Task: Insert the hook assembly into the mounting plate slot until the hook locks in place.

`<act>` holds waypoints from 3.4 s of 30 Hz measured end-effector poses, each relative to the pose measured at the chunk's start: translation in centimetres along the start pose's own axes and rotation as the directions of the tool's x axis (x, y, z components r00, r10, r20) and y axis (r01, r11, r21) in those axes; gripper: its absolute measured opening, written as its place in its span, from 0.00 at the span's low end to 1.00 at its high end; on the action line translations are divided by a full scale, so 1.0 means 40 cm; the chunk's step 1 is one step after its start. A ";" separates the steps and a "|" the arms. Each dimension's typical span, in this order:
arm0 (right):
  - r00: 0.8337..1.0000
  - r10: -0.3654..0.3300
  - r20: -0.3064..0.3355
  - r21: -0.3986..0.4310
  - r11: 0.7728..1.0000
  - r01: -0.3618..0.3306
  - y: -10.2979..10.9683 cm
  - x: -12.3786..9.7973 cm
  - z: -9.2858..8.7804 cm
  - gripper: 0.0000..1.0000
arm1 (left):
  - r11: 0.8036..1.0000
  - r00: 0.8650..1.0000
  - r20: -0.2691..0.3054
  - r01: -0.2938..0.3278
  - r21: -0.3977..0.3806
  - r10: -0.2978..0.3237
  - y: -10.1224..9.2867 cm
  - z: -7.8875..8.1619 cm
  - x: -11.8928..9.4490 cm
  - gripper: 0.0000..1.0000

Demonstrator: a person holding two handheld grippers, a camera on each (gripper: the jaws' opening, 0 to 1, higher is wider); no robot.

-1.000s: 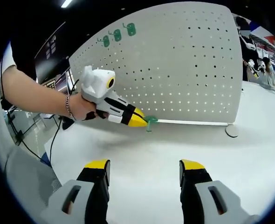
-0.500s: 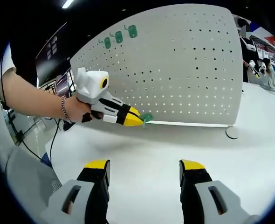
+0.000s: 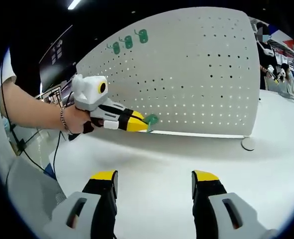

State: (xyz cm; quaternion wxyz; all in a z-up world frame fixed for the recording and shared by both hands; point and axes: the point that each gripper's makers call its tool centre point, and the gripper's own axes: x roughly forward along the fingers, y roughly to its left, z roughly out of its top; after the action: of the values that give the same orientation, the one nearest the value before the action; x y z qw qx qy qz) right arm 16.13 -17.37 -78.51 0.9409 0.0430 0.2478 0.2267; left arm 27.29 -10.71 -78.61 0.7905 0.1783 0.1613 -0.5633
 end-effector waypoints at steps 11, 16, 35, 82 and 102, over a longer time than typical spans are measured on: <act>1.000 0.006 0.019 0.003 1.000 -0.006 0.009 -0.003 0.014 0.57 | 0.999 0.997 0.064 -0.034 -0.028 0.036 0.004 0.039 -0.045 0.02; 1.000 0.007 0.024 0.000 1.000 -0.007 0.011 -0.005 0.019 0.57 | 0.999 0.995 0.084 -0.043 -0.033 0.045 0.006 0.054 -0.059 0.02; 0.999 0.017 0.038 0.001 1.000 -0.017 0.020 -0.006 0.035 0.57 | 0.994 0.980 0.179 -0.074 -0.077 0.087 -0.014 0.114 -0.121 0.02; 0.994 0.049 0.095 -0.007 0.999 -0.049 0.051 -0.019 0.077 0.57 | 0.986 0.914 0.375 -0.118 -0.114 0.153 -0.063 0.263 -0.288 0.02; 0.899 0.160 0.408 -0.048 0.987 -0.154 0.125 -0.089 0.263 0.50 | 0.984 0.914 0.369 -0.129 -0.122 0.166 -0.063 0.259 -0.289 0.02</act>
State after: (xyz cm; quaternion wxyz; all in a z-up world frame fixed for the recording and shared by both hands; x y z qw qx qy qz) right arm 16.45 -14.17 -66.75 0.9508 0.1029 0.0386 0.2896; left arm 21.85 -6.63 -64.45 0.8546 0.0401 0.0189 -0.5175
